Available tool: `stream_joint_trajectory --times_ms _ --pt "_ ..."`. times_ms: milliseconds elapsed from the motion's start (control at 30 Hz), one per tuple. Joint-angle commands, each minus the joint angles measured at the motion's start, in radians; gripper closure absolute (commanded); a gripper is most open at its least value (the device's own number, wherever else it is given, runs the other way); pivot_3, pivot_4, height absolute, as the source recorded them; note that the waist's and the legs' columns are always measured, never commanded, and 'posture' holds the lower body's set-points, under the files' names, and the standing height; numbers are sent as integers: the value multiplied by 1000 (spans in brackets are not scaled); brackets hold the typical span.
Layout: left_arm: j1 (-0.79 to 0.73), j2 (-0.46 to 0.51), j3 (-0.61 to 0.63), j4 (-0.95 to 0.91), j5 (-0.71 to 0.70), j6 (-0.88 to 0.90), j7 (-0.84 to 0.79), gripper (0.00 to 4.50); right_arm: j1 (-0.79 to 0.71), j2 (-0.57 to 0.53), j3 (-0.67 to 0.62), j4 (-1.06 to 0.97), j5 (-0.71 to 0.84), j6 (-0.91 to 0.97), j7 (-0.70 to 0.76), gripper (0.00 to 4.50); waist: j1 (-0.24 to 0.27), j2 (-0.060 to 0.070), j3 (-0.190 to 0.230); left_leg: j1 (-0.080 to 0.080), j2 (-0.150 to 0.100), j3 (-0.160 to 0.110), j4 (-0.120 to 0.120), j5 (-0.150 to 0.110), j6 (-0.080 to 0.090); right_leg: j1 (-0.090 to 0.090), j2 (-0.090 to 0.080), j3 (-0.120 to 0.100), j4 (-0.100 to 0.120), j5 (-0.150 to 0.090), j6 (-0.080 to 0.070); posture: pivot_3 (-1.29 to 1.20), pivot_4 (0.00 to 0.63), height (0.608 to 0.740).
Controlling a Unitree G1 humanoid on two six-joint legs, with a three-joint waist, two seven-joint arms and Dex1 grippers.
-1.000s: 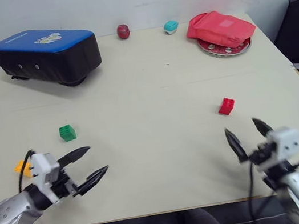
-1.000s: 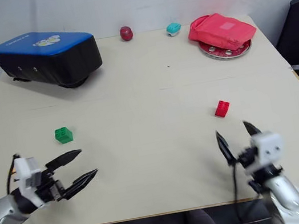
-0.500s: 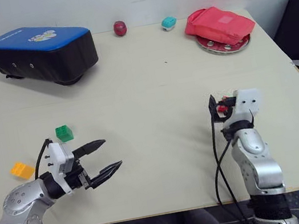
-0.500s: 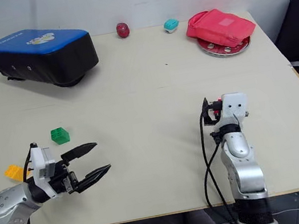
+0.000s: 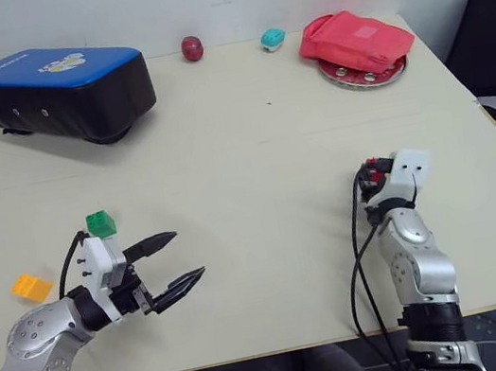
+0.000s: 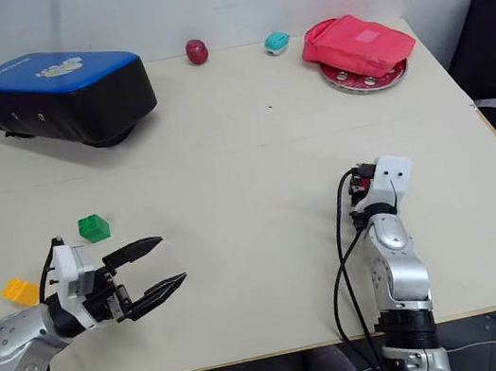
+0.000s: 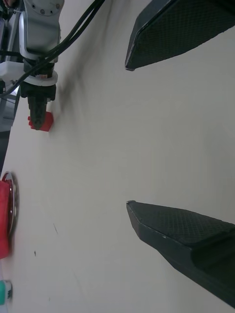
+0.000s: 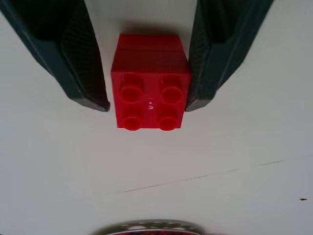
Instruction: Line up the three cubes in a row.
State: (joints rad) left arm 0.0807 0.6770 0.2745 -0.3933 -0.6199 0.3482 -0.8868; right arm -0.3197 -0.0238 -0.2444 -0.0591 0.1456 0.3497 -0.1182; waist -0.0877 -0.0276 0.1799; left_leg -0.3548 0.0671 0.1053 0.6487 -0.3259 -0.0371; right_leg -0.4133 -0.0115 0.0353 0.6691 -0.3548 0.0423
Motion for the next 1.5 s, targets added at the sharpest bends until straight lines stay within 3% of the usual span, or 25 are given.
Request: stream_joint_trajectory --times_ms 33,67,133,233,300,400,500,767,1233,1267,1500 --pt "-16 9 12 -31 -3 -5 7 0 -12 -31 -15 -8 32 -32 48 3008 1 0 0 0 0 0 0 0 0 0 0 0 0 0 0 0 150 740" --pt "-18 8 16 -32 -5 -4 11 0 -12 -46 -22 -23 71 -50 104 3008 1 0 0 0 0 0 0 0 0 0 0 0 0 0 0 0 150 740" --pt "-22 9 29 -33 -15 1 17 0 0 -127 -13 -83 196 -100 357 3008 2 0 0 0 0 0 0 0 0 0 0 0 0 0 0 0 150 740" --pt "-14 20 42 -22 -26 7 0 0 64 -369 79 -132 303 -161 859 3008 6 3 2 -1 0 0 0 -1 1 0 0 0 -2 0 1 0 150 740" --pt "6 38 43 -10 -20 3 -36 0 72 -530 140 -81 311 -177 1105 3008 7 2 1 0 0 0 0 -1 3 2 1 -1 -5 1 2 0 150 740" --pt "23 52 45 14 -12 -6 -68 0 48 -629 207 -23 325 -188 1295 3008 3 2 2 2 1 0 0 -2 4 5 1 0 -7 1 2 0 150 740" --pt "30 51 52 33 0 -19 -75 0 42 -653 286 -8 317 -206 1433 3008 4 2 2 2 1 0 1 -2 6 5 1 0 -6 2 3 0 150 740" --pt "109 40 74 -37 -16 -9 -57 0 72 -555 410 67 245 -337 1493 3008 8 2 2 1 1 0 2 -2 4 5 0 0 -6 2 3 0 150 740" --pt "130 52 114 -65 -28 19 -50 0 43 -467 436 179 186 -464 1465 3008 6 2 2 2 1 0 4 -1 4 5 0 -1 -4 2 3 0 150 740" --pt "131 53 117 -64 -28 19 -52 0 34 -465 430 195 181 -497 1467 2268 7 2 2 2 1 0 4 -1 4 5 0 -1 -4 2 3 0 150 740" --pt "183 68 183 -33 -18 13 -75 0 26 -517 414 63 263 -419 1514 35 6 2 2 2 1 0 3 -1 4 5 0 -1 -4 2 3 0 150 740"
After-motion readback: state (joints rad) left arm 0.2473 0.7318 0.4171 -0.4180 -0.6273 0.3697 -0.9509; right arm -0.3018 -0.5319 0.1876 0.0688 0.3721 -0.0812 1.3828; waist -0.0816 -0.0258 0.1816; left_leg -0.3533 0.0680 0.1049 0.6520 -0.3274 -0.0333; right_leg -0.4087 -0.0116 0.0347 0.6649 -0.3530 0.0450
